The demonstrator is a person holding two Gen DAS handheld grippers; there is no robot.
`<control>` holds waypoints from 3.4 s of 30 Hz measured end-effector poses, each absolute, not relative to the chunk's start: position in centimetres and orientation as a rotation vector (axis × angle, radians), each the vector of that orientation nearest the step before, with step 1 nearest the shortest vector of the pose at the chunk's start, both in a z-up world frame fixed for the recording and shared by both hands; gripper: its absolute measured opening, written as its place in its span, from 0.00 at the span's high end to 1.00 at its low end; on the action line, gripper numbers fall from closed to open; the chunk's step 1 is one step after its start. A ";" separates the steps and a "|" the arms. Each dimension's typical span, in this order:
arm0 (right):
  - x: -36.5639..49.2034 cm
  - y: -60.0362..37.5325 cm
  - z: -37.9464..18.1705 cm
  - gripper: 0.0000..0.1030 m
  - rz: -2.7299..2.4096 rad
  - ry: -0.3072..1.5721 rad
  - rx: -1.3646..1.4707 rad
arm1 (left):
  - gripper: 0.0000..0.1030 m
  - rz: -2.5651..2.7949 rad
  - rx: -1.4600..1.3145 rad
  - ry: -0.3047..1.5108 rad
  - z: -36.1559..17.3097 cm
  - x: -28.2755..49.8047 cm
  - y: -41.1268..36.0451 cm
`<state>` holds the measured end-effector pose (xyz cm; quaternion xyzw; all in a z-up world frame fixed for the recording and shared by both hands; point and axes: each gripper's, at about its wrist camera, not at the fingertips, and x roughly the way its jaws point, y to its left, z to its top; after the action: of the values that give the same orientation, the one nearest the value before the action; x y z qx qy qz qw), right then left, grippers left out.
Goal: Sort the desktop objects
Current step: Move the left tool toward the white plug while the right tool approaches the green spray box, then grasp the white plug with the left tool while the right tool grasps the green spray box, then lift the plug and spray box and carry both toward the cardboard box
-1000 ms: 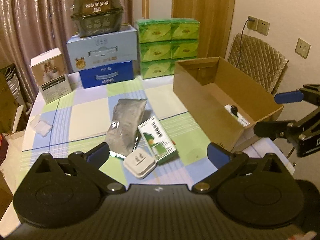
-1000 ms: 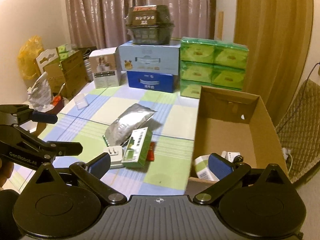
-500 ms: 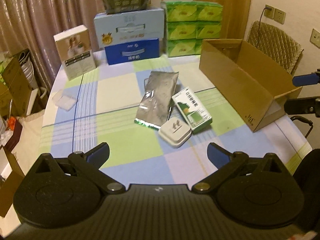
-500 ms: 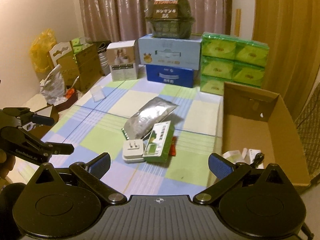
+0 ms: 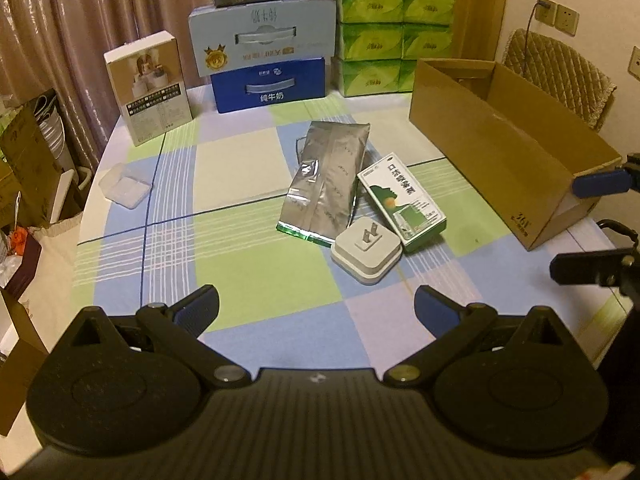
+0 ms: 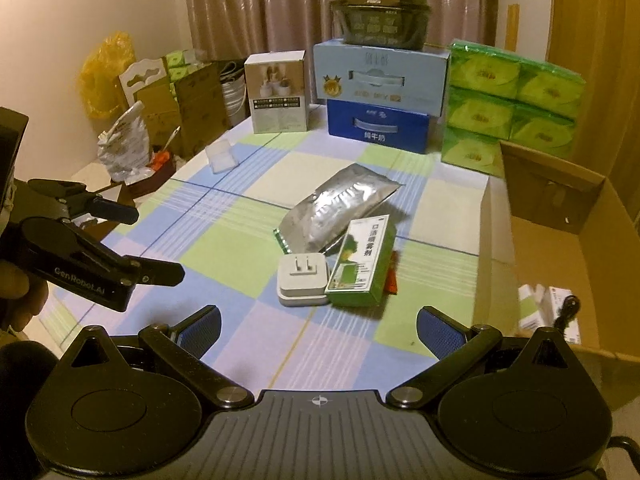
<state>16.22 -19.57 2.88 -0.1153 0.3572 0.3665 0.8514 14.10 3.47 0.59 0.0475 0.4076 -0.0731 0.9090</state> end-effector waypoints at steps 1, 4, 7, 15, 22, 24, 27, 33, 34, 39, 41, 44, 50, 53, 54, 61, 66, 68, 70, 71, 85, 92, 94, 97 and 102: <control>16.4 -19.4 2.5 0.02 0.768 0.751 -0.242 | 0.01 -0.148 0.095 0.844 0.3 14.4 3.5; 17.1 -18.8 1.1 0.02 0.759 0.758 -0.250 | 0.01 -0.133 0.072 0.849 -0.9 15.3 3.7; 18.0 -18.1 -0.3 0.08 0.760 0.760 -0.258 | 0.01 -0.107 0.044 0.851 -2.1 16.1 4.0; 21.1 -16.6 -4.1 0.28 0.747 0.768 -0.253 | 0.01 -0.107 -0.038 0.844 -5.2 18.6 4.6; 23.3 -15.0 -6.7 0.32 0.745 0.725 -0.311 | 0.01 -0.079 -0.068 0.833 -7.4 20.8 4.7; 23.7 -14.8 -7.3 0.33 0.750 0.715 -0.316 | 0.01 -0.073 -0.072 0.828 -7.8 21.3 4.7; 24.3 -14.4 -8.1 0.34 0.742 0.709 -0.325 | 0.01 -0.066 -0.064 0.824 -8.5 21.7 4.7; 25.3 -13.7 -8.9 0.34 0.730 0.701 -0.351 | 0.01 -0.082 -0.090 0.833 -9.2 22.2 4.9; 25.4 -13.6 -9.0 0.34 0.730 0.698 -0.352 | 0.01 -0.086 -0.094 0.832 -9.3 22.2 4.9; 26.5 -13.8 -9.4 0.34 0.710 0.729 -0.316 | 0.01 -0.092 -0.092 0.832 -9.4 22.2 4.4; 26.7 -13.7 -9.5 0.34 0.698 0.736 -0.321 | 0.01 -0.095 -0.098 0.835 -9.4 22.2 4.5; 26.7 -13.6 -9.6 0.35 0.691 0.737 -0.330 | 0.01 -0.100 -0.093 0.833 -9.5 22.3 4.4; 26.5 -13.7 -9.5 0.39 0.684 0.735 -0.334 | 0.01 -0.125 -0.080 0.827 -9.4 22.2 4.0; 26.3 -14.2 -9.4 0.41 0.682 0.749 -0.334 | 0.01 -0.135 -0.064 0.825 -9.4 22.2 4.0; 26.1 -14.4 -9.3 0.42 0.685 0.755 -0.331 | 0.01 -0.138 -0.058 0.825 -9.4 22.2 4.0; 24.7 -16.7 -8.9 0.42 0.667 0.861 -0.217 | 0.01 -0.195 0.005 0.815 -9.5 22.0 3.6; 24.0 -18.3 -8.6 0.42 0.627 0.904 -0.150 | 0.01 -0.273 0.102 0.786 -9.6 21.9 2.0; 23.8 -18.3 -8.6 0.39 0.610 0.877 -0.196 | 0.02 -0.317 0.138 0.774 -9.7 22.2 1.4; 23.7 -18.3 -8.7 0.34 0.608 0.860 -0.225 | 0.07 -0.358 0.157 0.768 -9.9 22.6 0.9; 23.6 -18.4 -8.9 0.34 0.604 0.853 -0.239 | 0.09 -0.373 0.157 0.772 -10.0 22.9 0.8; 24.0 -18.6 -9.8 0.41 0.603 0.866 -0.243 | 0.40 -0.431 0.225 0.807 -11.4 24.7 -0.8; 23.0 -18.8 -9.4 0.49 0.586 0.904 -0.218 | 0.40 -0.387 0.219 0.859 -10.8 22.2 -1.0; 22.2 -19.3 -9.2 0.49 0.572 0.924 -0.197 | 0.40 -0.376 0.226 0.871 -10.6 21.0 -1.3; 20.0 -20.3 -8.8 0.49 0.557 0.948 -0.202 | 0.40 -0.367 0.232 0.882 -10.5 19.1 -1.7; 18.0 -21.6 -8.5 0.41 0.565 0.948 -0.197 | 0.34 -0.378 0.220 0.886 -10.9 17.4 -1.7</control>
<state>18.00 -21.65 -8.53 -0.0933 0.4494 0.2681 0.8470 17.36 -1.68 -10.93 0.1058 0.4253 -0.1813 0.8804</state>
